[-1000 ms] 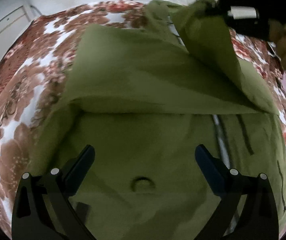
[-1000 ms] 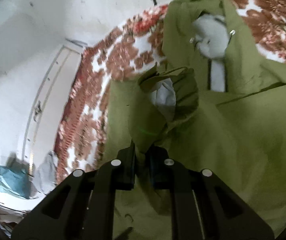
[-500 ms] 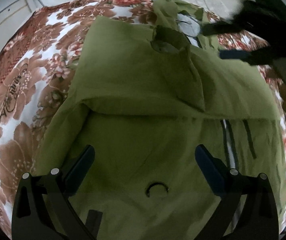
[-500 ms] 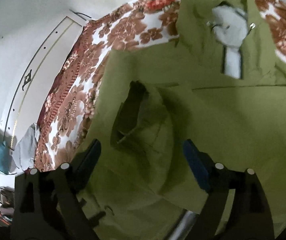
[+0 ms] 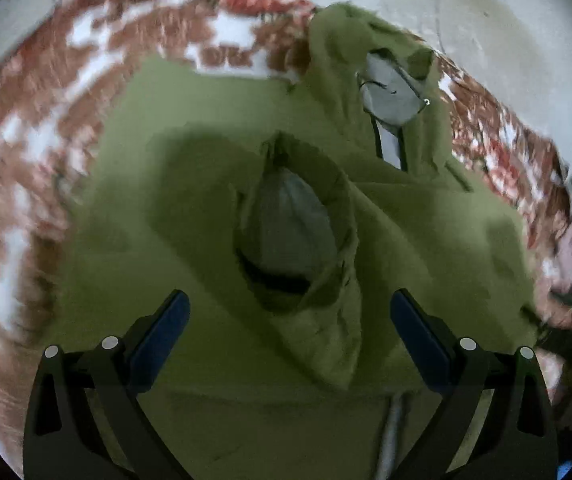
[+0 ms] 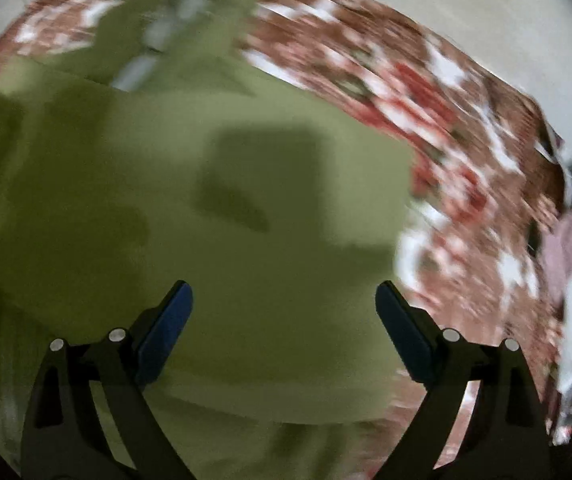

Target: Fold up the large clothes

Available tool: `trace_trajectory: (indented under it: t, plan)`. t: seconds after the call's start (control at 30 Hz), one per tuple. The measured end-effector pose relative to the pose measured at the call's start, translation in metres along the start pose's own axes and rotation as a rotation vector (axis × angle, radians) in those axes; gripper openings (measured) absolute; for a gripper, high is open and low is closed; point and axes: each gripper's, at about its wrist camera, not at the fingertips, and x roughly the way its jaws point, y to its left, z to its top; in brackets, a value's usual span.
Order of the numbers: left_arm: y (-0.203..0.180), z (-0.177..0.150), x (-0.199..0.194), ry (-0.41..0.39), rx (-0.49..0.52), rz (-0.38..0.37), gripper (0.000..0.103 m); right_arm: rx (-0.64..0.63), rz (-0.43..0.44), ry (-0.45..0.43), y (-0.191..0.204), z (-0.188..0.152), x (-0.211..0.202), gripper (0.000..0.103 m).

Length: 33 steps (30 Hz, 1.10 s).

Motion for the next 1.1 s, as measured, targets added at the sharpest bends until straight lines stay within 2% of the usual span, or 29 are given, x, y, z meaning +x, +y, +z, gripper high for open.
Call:
trace_trajectory:
  t: [0.03, 0.07, 0.1, 0.13, 0.2, 0.27, 0.37, 0.43, 0.57, 0.63, 0.7, 0.73, 0.8, 0.9, 1.03, 1.1]
  plan:
    - [0.0, 0.002, 0.009, 0.021, -0.007, -0.04, 0.095, 0.023, -0.013, 0.019, -0.012, -0.006, 0.008, 0.092]
    - [-0.001, 0.003, 0.013, 0.021, 0.001, -0.05, 0.075, 0.048, -0.012, 0.037, -0.022, -0.01, 0.015, 0.092]
    - [-0.003, 0.006, 0.019, 0.03, 0.013, -0.025, 0.035, 0.072, -0.002, 0.05, -0.03, -0.014, 0.022, 0.092]
    - [-0.002, 0.007, 0.023, 0.048, 0.012, -0.01, 0.021, 0.082, 0.003, 0.056, -0.032, -0.016, 0.027, 0.092]
    - [-0.003, 0.009, 0.018, 0.031, 0.002, 0.001, 0.018, 0.097, 0.009, 0.058, -0.037, -0.017, 0.034, 0.095]
    - [-0.01, 0.017, -0.001, -0.031, 0.048, -0.003, 0.017, 0.101, 0.01, 0.054, -0.038, -0.015, 0.036, 0.095]
    - [-0.009, 0.032, -0.028, -0.109, 0.052, -0.023, 0.017, 0.111, -0.002, 0.028, -0.039, -0.011, 0.032, 0.095]
    - [0.002, 0.038, -0.032, -0.115, 0.031, -0.007, 0.017, 0.117, 0.013, 0.026, -0.037, -0.01, 0.032, 0.095]
    - [0.036, 0.032, -0.008, -0.034, -0.041, 0.079, 0.02, 0.098, 0.044, 0.023, -0.029, -0.009, 0.036, 0.095]
    - [0.046, 0.02, 0.009, 0.01, -0.033, 0.143, 0.025, 0.088, 0.038, 0.025, -0.024, -0.01, 0.04, 0.095]
    - [0.047, 0.009, 0.018, 0.015, 0.01, 0.194, 0.043, 0.1, 0.04, 0.028, -0.025, -0.013, 0.045, 0.095]
    - [0.047, 0.006, 0.021, 0.016, 0.031, 0.217, 0.048, 0.111, 0.045, 0.031, -0.026, -0.014, 0.047, 0.097]
    - [0.047, -0.001, 0.021, 0.003, 0.079, 0.256, 0.068, 0.137, 0.058, 0.03, -0.031, -0.016, 0.047, 0.097]
    - [0.042, -0.004, 0.004, -0.037, 0.136, 0.281, 0.073, 0.167, 0.048, 0.003, -0.041, -0.014, 0.031, 0.097]
    - [0.014, 0.005, -0.033, -0.15, 0.288, 0.298, 0.086, 0.234, 0.079, -0.091, -0.061, 0.003, -0.009, 0.097]
    - [-0.001, 0.01, -0.042, -0.183, 0.341, 0.269, 0.088, 0.243, 0.11, -0.111, -0.061, 0.014, -0.019, 0.098]
